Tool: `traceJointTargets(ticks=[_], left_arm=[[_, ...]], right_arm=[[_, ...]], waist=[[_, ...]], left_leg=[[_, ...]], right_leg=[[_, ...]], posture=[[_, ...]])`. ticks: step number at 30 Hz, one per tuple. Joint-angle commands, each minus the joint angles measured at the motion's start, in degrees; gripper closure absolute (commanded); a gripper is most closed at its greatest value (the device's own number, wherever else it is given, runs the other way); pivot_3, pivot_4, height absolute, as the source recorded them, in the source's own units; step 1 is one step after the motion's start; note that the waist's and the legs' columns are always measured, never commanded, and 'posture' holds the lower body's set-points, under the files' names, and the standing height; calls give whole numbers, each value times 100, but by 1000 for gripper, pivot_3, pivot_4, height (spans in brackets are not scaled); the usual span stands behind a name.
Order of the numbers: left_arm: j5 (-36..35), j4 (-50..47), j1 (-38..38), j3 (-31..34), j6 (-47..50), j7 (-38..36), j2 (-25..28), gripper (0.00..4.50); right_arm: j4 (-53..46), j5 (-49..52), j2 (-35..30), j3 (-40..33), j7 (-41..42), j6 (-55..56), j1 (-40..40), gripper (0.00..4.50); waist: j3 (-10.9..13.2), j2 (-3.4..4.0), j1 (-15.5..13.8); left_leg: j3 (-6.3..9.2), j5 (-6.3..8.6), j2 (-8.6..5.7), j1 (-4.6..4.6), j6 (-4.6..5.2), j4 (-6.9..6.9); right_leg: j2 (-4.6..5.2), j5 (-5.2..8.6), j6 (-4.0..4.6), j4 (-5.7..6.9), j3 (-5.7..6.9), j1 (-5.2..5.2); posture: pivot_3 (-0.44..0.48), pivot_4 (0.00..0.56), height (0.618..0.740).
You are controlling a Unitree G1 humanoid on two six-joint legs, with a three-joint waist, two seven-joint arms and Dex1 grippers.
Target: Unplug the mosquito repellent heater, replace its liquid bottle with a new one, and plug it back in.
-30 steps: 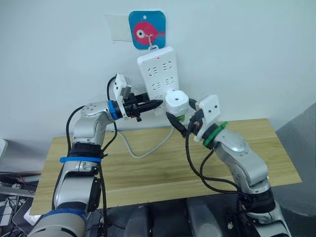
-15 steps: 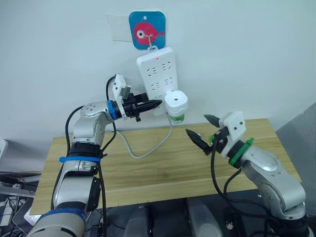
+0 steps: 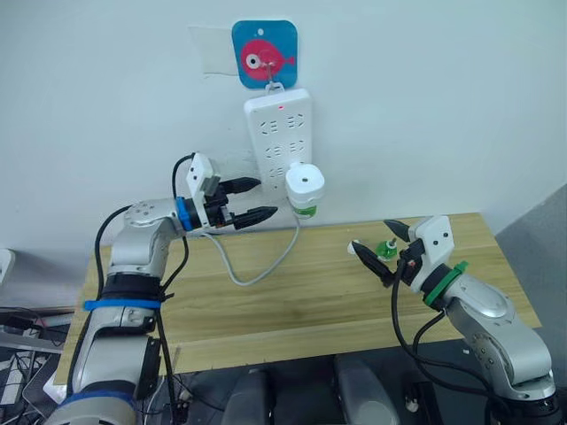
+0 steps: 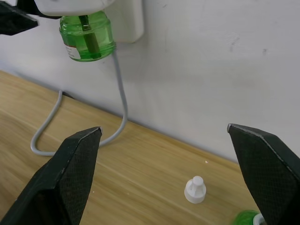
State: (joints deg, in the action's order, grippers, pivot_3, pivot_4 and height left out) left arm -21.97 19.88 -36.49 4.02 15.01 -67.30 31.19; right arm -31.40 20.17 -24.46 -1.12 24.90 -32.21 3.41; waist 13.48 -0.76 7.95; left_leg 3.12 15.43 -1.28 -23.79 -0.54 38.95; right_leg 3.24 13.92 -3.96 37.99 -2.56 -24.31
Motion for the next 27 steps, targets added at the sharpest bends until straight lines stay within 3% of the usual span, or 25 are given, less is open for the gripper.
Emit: traceJointTargets(ticks=[1,10,15,20,27], left_arm=[[-200,-628,251,253,189,167,194,56],[-308,-1670,1157,552,514,844,381,56],[-468,-2431,1704,711,705,1312,320,56],[-934,-3754,2372,787,1069,1573,309,0],[-1346,-5229,3074,834,1369,1920,405,0]], right_arm=[[-63,-14,3,-25,52,198,27,0],[212,-78,-113,-17,327,424,187,0],[215,125,-215,144,874,575,380,0],[162,377,-275,299,1268,448,634,1244],[321,381,100,740,1130,275,1313,3819]], waist=[[0,0,-22],[0,0,-199],[0,0,-260],[0,0,-304],[0,0,-333]], left_leg=[[0,0,0,1,0,1],[1,-1,1,3,-2,2],[2,-1,3,5,-2,2],[1,-1,4,6,-2,1],[8,-2,4,10,-4,0]], right_leg=[[0,0,0,1,0,1],[1,0,0,4,2,1],[1,0,0,6,4,2],[3,0,1,4,1,4],[3,-1,2,8,5,7]], posture=[[-145,218,740],[-118,218,740],[-111,215,740],[-92,216,740],[-62,215,740]])
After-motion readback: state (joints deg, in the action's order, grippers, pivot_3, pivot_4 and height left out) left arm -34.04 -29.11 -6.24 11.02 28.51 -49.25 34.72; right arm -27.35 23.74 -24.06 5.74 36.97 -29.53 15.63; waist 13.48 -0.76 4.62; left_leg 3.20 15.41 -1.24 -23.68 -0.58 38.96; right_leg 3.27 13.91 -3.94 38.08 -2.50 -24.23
